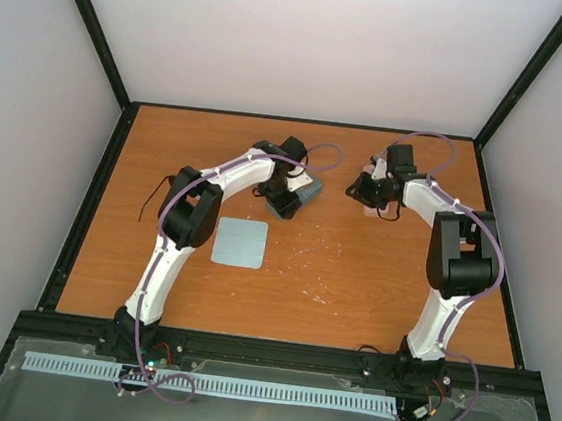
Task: Organize the sunglasses
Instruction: Pick up the sunglasses case at the center of the board.
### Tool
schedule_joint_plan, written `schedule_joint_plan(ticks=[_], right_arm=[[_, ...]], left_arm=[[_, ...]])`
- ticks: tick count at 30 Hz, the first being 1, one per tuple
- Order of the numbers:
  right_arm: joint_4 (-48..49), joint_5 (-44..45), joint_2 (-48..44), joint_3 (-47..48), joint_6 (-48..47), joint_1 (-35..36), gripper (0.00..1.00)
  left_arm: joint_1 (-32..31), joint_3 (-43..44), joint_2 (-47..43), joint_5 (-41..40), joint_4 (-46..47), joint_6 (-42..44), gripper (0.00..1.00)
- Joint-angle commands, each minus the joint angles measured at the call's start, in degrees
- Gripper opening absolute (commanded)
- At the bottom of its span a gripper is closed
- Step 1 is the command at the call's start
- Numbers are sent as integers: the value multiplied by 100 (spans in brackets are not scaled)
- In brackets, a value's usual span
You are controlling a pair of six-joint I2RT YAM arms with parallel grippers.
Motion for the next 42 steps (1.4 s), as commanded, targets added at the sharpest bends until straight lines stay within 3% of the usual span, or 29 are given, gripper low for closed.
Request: schedule_joint_plan(ticks=[1,4,8,11,15,24,28,32,33,34,35,42], right_arm=[[253,-60,-545,-243,-242,-275,25],[960,-728,-1063,-854,-313,-691,26],[2659,-2360,-1793,-1853,4,-1314,28],[3320,-3349,-2092,-2289,159,-1515,28],[3680,-4179,-2279,-2546,368,-1519,27],[3537,-5091,-2607,-2537,340,-1518,34],[3390,-5321,-2601,-2445,238,-1490,41],[3206,-5540,-2522,-2314,32,-1355,59],[2956,-5554,-2502,-2247,-139,-1334,71],[2774,-5570,-2469,-2184,-297,-1308,95],[2692,-5590,-2423,-2121,-372,-1282,100],[2924,-5451,-2261,-1786,-244,-1049,100]], left_arm=[[27,120,-439,1017,105,212,49],[181,360,-616,2402,113,217,53],[381,788,-695,4523,29,252,54],[412,1037,-681,5648,-31,308,52],[412,1050,-729,6532,-168,568,50],[410,988,-915,7138,-504,975,48],[410,1016,-939,7313,-537,1038,48],[412,1100,-904,7693,-487,1040,47],[410,1108,-895,7825,-450,1047,47],[410,1108,-890,7920,-424,1048,47],[410,1111,-891,7989,-388,1044,46],[340,1115,-850,8433,-318,1091,46]])
